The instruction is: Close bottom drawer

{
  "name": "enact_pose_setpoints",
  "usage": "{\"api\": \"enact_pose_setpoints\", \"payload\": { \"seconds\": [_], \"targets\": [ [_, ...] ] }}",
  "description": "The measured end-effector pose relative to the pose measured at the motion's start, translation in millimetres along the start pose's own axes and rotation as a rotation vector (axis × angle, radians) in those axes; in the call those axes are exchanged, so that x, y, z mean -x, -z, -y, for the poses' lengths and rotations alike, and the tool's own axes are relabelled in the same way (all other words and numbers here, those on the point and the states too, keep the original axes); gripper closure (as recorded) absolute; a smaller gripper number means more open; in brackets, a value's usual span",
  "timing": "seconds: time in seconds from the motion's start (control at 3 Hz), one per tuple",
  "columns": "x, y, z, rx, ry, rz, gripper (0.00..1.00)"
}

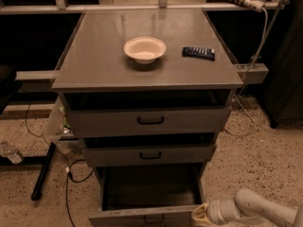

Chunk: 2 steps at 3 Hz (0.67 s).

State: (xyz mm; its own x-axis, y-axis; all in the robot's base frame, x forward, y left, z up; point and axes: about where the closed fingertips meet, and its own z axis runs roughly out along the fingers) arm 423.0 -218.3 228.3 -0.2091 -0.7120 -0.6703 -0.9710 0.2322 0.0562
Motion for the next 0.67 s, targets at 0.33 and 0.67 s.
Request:
{"api": "enact_pose_setpoints", "payload": {
  "seconds": [0.33,0.67],
  "targets": [
    [0,0,0,0.0,0.0,0.0,1.0],
    [-6,-11,-5,-0.011,-0.014,0.047,1.0]
  ]
}}
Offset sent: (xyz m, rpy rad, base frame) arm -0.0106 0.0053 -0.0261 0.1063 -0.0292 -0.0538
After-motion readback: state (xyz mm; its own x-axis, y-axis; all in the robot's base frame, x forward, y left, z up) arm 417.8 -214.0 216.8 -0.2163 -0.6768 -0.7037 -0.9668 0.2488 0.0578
